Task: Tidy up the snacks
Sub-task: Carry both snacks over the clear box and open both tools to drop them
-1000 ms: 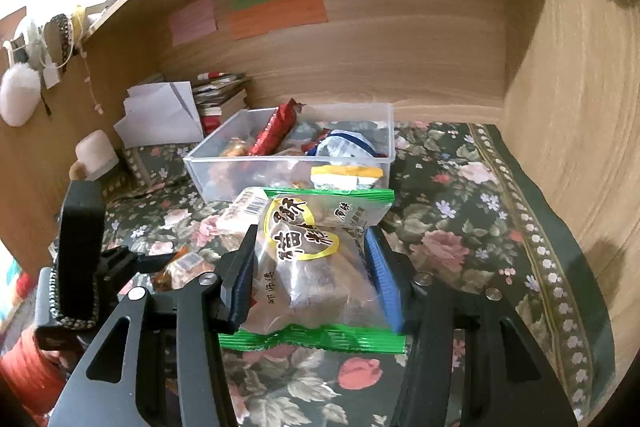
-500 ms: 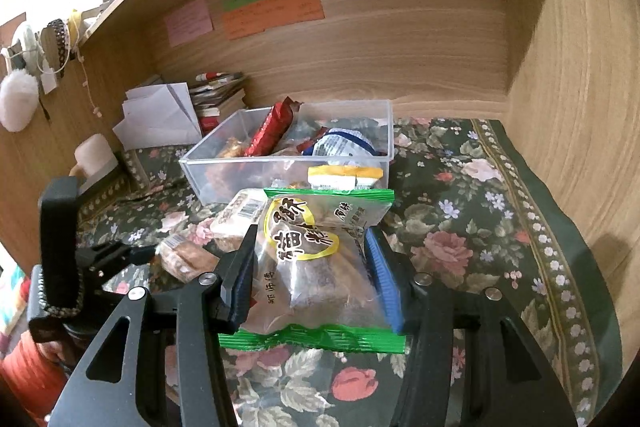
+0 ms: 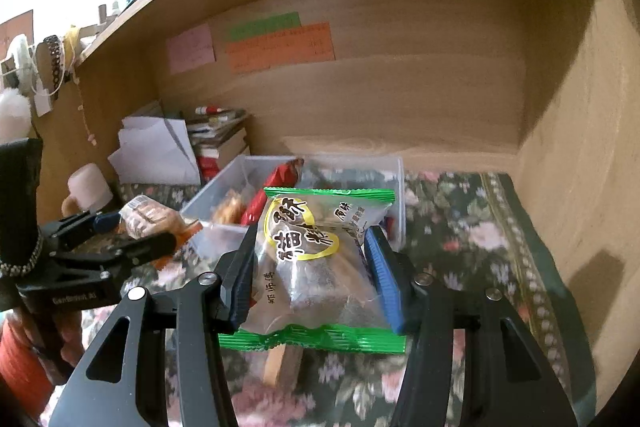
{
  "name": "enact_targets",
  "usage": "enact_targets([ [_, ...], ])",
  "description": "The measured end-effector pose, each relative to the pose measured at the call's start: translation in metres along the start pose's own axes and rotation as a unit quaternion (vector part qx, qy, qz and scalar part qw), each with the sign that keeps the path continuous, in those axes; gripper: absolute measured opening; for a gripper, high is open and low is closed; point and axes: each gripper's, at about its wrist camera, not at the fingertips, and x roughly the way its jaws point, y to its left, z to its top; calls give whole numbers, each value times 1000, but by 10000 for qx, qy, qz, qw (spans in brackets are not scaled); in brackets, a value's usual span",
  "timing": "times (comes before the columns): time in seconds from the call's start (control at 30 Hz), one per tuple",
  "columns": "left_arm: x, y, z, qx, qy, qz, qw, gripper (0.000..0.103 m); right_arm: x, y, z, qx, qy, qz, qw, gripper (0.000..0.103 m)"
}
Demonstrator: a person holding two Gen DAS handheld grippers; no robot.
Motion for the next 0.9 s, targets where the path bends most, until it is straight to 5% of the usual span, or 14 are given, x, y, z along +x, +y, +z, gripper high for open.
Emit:
enact_targets([
  [0.53,79,25,36,8,391,40,9992,77,98,-5,26,-300,671,-331,9968,48],
  [0.9,106,25,41,42,540,-23,9985,82,122,1,34,-444,840,-406,9947,50],
])
